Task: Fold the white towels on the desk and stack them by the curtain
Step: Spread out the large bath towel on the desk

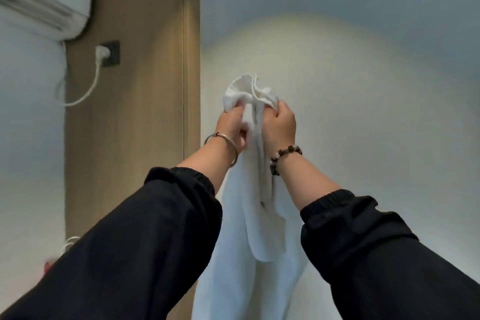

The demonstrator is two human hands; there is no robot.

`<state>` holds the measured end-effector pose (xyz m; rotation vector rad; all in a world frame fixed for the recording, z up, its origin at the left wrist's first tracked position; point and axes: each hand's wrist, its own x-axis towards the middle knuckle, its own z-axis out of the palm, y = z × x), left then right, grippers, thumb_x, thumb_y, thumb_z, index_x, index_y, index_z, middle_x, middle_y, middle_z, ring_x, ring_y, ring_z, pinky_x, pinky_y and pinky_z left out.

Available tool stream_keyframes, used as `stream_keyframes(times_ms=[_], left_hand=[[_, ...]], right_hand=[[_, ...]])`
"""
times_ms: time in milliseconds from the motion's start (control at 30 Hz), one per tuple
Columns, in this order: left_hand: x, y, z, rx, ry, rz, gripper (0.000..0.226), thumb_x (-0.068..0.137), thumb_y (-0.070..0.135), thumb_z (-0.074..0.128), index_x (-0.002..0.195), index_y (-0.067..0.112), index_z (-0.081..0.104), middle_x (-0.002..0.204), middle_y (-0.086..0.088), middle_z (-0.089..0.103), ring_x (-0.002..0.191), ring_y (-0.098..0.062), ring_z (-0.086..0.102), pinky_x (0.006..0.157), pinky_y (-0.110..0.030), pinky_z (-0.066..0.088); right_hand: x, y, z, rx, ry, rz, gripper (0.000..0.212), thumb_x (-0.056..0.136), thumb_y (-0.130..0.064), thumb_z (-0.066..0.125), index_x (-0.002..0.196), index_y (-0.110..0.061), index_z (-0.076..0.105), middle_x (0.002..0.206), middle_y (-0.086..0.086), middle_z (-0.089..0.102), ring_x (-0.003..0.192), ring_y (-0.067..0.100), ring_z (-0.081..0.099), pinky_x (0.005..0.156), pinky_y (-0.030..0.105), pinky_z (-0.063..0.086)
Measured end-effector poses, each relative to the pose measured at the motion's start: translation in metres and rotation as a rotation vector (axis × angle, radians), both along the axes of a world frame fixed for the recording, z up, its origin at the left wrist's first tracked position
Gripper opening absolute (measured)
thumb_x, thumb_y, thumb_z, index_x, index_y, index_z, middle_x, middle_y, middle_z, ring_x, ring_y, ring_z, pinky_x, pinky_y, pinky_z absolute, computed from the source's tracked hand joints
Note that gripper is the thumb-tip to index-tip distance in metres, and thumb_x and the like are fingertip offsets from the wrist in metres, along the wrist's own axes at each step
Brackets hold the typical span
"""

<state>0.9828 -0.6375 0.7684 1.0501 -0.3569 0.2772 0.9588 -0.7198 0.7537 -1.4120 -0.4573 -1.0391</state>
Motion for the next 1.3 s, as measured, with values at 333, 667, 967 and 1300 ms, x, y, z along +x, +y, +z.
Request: stream_keyframes(times_ms=[333, 667, 967, 1300], left_hand=[[-0.04, 0.005, 0.082, -0.028, -0.052, 0.079, 0.025, 0.101, 0.016, 0.035, 0.08, 0.014, 0.047, 0.078, -0.004, 0.046, 0.065, -0.013, 0.047, 0.059, -0.022, 0.043], [-0.001, 0.02, 0.037, -0.107, 0.083, -0.001, 0.017, 0.097, 0.019, 0.048, 0.084, 0.011, 0.056, 0.08, -0.005, 0.055, 0.068, -0.015, 0.055, 0.082, -0.031, 0.053], [0.03, 0.004, -0.005, -0.118, 0.089, -0.066, 0.035, 0.097, 0.037, 0.05, 0.113, 0.008, 0.061, 0.091, -0.01, 0.064, 0.091, -0.023, 0.064, 0.093, -0.036, 0.051], [-0.012, 0.042, -0.034, -0.187, 0.075, -0.113, 0.041, 0.097, 0.041, 0.047, 0.115, 0.007, 0.062, 0.1, -0.012, 0.067, 0.093, -0.024, 0.065, 0.082, -0.035, 0.055]], right_hand=[[-0.03, -0.021, 0.087, 0.171, 0.118, -0.063, 0.03, 0.098, -0.012, 0.04, 0.118, -0.002, 0.06, 0.117, 0.016, 0.064, 0.104, 0.029, 0.059, 0.074, 0.019, 0.04], [0.005, -0.058, 0.043, 0.313, 0.124, -0.219, 0.029, 0.098, -0.007, 0.037, 0.115, 0.003, 0.057, 0.117, 0.021, 0.061, 0.106, 0.033, 0.056, 0.071, 0.021, 0.033], [0.024, -0.047, -0.008, 0.032, 0.031, -0.15, 0.015, 0.097, -0.01, 0.037, 0.092, -0.016, 0.049, 0.078, -0.01, 0.049, 0.078, 0.013, 0.045, 0.058, 0.005, 0.035], [-0.012, 0.022, -0.032, -0.066, -0.005, -0.182, 0.023, 0.097, -0.016, 0.041, 0.106, -0.006, 0.059, 0.11, 0.012, 0.06, 0.098, 0.024, 0.057, 0.082, 0.029, 0.045]])
